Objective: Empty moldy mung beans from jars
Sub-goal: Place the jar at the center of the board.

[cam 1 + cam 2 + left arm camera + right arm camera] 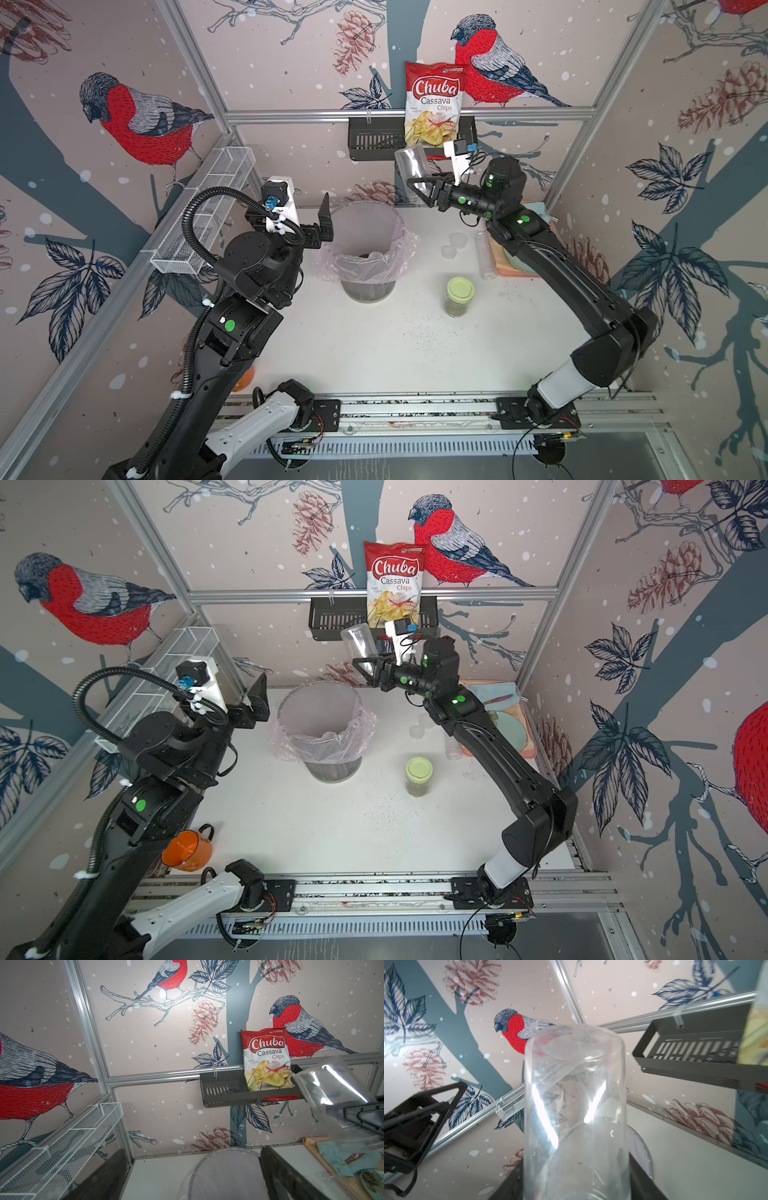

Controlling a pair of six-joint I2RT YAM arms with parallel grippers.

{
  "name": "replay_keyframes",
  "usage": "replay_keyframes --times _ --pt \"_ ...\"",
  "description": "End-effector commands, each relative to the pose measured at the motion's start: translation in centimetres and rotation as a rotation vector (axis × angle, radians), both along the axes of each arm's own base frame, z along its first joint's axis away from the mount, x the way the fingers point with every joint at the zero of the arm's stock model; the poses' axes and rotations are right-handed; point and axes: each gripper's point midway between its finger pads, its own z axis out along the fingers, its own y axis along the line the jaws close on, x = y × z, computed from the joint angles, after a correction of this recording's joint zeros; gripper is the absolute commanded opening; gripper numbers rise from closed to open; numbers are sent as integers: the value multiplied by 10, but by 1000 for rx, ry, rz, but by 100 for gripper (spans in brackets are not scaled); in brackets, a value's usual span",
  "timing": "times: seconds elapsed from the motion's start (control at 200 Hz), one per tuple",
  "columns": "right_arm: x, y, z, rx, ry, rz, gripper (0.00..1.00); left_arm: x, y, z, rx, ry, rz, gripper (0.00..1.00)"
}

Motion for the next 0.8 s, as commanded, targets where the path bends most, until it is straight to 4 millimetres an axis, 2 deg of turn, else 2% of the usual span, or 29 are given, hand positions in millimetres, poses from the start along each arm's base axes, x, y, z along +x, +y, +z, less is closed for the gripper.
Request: replay_keyframes --times 0.0,0.135,0.2,0.445,0.63,0.795 --pt "3 -24 0 -6 42 -57 48 -3 -1 6 -26 -31 -13 97" --pt "26 -60 -22 -79 109 -209 48 0 -4 0 -13 -31 -21 97" --pt "33 -72 -34 -115 142 -267 48 4 -6 -5 1 -20 -21 97" --pt "69 -121 -111 -395 340 -521 48 11 -14 -17 22 -5 -37 97" --pt "72 -142 -169 -603 480 -590 48 16 -22 -27 23 4 -70 97" --pt "68 -172 -224 -793 594 -705 47 21 -27 -42 20 17 -79 97"
